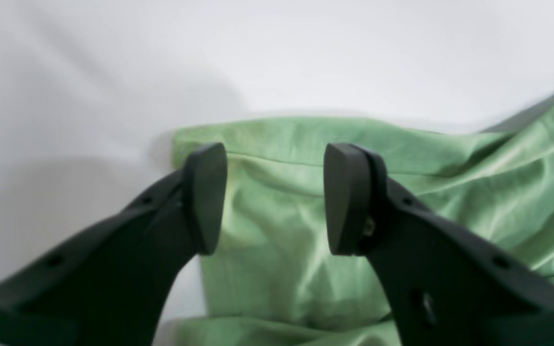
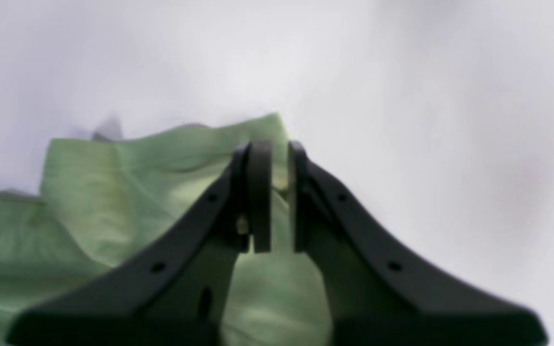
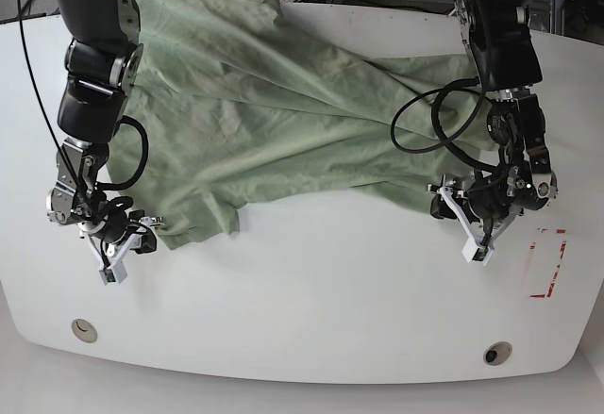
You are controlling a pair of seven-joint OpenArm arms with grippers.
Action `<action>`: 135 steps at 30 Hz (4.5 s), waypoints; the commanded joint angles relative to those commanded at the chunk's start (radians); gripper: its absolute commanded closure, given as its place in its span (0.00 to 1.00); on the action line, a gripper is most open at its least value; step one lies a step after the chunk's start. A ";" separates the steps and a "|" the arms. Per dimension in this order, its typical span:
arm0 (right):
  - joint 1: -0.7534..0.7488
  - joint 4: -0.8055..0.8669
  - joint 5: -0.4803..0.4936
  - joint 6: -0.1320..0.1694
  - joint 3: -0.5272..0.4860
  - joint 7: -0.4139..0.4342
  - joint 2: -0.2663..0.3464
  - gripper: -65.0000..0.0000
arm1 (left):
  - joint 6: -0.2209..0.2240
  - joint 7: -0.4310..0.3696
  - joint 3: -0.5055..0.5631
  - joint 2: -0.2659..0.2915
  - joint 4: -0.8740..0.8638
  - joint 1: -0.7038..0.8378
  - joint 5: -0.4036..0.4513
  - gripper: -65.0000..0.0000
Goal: Layout the t-shirt on the table in an organized manner, then fold the t-shirt properly
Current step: 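Grasp the shirt edges with both grippers and drag them apart, then release the shirt and reposition both grippers onto the shirt body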
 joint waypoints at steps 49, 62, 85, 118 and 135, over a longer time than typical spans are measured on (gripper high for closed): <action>-0.103 -0.299 -0.009 0.000 0.018 0.183 -0.005 0.91 | 0.000 -0.339 0.031 -0.172 -0.400 -0.046 0.087 0.54; 0.017 -0.387 -0.006 0.000 -0.094 0.252 0.006 0.91 | 0.000 -0.353 0.031 -0.199 -0.413 -0.106 0.089 0.54; -0.192 0.434 0.141 0.000 -0.058 -0.212 -0.038 0.81 | -0.061 0.038 -0.103 -0.161 0.150 0.023 -0.049 0.54; -0.769 0.959 0.147 0.000 0.267 -0.443 -0.184 0.16 | -0.061 0.319 -0.106 -0.106 0.531 0.405 -0.193 0.40; -0.517 0.821 0.140 0.000 0.144 -0.442 -0.213 0.67 | -0.055 0.204 -0.089 0.057 0.486 0.203 -0.103 0.68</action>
